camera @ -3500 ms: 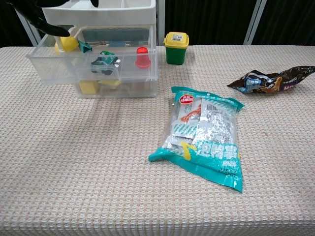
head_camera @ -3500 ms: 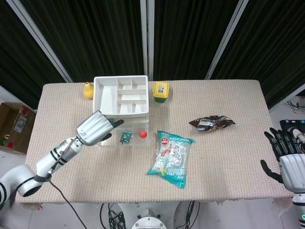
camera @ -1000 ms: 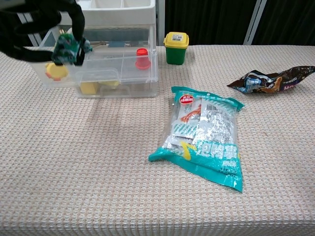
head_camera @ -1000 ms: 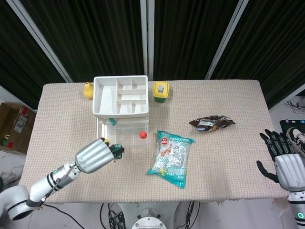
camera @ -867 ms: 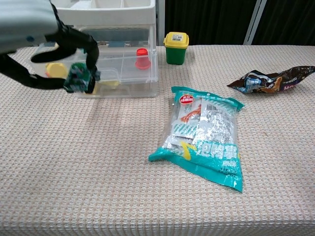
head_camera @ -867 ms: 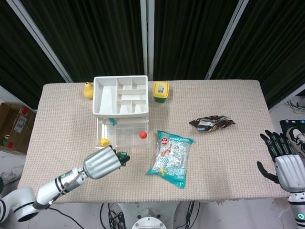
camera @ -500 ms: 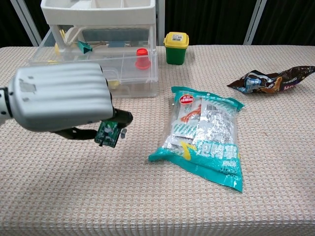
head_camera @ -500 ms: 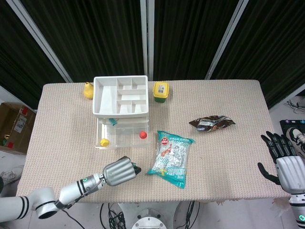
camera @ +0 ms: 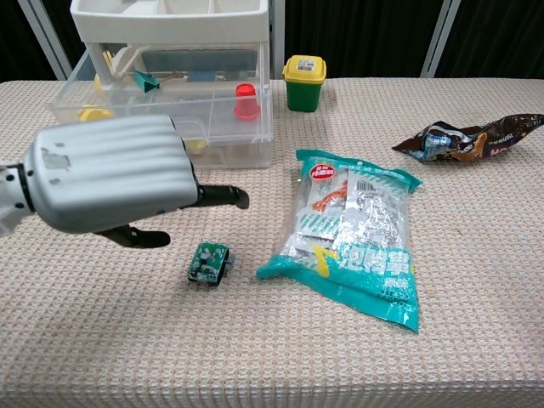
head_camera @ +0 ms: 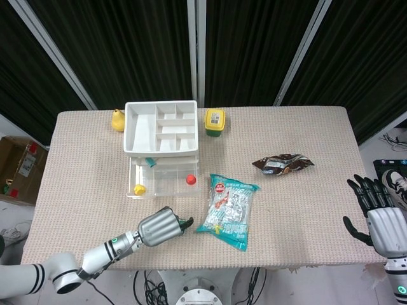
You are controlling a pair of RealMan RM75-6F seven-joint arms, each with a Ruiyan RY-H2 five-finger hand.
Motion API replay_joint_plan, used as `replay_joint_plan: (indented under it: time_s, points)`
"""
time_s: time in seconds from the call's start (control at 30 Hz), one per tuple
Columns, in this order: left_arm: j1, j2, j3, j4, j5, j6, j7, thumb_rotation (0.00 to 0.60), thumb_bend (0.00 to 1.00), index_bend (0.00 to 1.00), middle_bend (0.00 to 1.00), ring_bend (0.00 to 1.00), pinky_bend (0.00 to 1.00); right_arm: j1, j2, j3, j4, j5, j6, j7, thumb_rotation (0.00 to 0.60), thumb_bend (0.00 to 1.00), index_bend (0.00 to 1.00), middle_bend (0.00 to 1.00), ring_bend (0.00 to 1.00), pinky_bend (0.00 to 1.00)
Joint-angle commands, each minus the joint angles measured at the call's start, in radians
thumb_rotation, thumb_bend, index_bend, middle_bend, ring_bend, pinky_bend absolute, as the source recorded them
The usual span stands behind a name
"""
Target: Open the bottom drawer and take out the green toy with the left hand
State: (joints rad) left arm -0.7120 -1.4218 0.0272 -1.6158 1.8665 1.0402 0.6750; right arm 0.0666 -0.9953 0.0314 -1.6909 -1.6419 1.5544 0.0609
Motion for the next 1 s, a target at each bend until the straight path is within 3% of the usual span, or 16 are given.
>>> replay_joint_plan:
  time_s: [0.03,0.23,0.37,0.6,0.7,0.87,1.0]
  points:
    - [0.049,0.055,-0.001,-0.033,0.036,0.124,-0.035,0.6,0.15,0.21,0.63,0.76,0.95,-0.002,0.001,0.0,0.0,-0.001,0.004,0.002,0.6,0.29,0.0,0.0,0.0,0.0]
    - [0.156,0.164,-0.016,-0.088,0.008,0.355,-0.189,0.6,0.12,0.22,0.53,0.64,0.91,-0.004,-0.001,-0.003,0.003,-0.008,0.008,0.007,0.6,0.29,0.0,0.0,0.0,0.0]
    - [0.24,0.242,-0.045,-0.09,-0.117,0.464,-0.332,0.6,0.12,0.22,0.47,0.54,0.77,-0.002,-0.002,-0.004,0.006,-0.018,0.011,0.011,0.6,0.29,0.0,0.0,0.0,0.0]
    - [0.374,0.331,-0.048,-0.043,-0.405,0.452,-0.575,0.6,0.11,0.23,0.31,0.33,0.35,0.005,-0.009,-0.012,0.023,-0.031,-0.002,0.024,0.6,0.29,0.0,0.0,0.0,0.0]
    - [0.428,0.333,-0.029,-0.006,-0.474,0.434,-0.639,0.597,0.1,0.23,0.26,0.28,0.26,0.01,-0.015,-0.015,0.036,-0.037,-0.008,0.035,0.6,0.29,0.0,0.0,0.0,0.0]
    - [0.521,0.285,0.005,0.043,-0.486,0.487,-0.666,0.452,0.06,0.23,0.24,0.24,0.23,0.02,-0.035,-0.023,0.061,-0.047,-0.022,0.051,0.6,0.3,0.0,0.0,0.0,0.0]
    - [0.586,0.248,0.027,0.056,-0.449,0.56,-0.646,0.44,0.06,0.23,0.23,0.23,0.23,0.023,-0.048,-0.026,0.071,-0.045,-0.03,0.053,0.6,0.3,0.0,0.0,0.0,0.0]
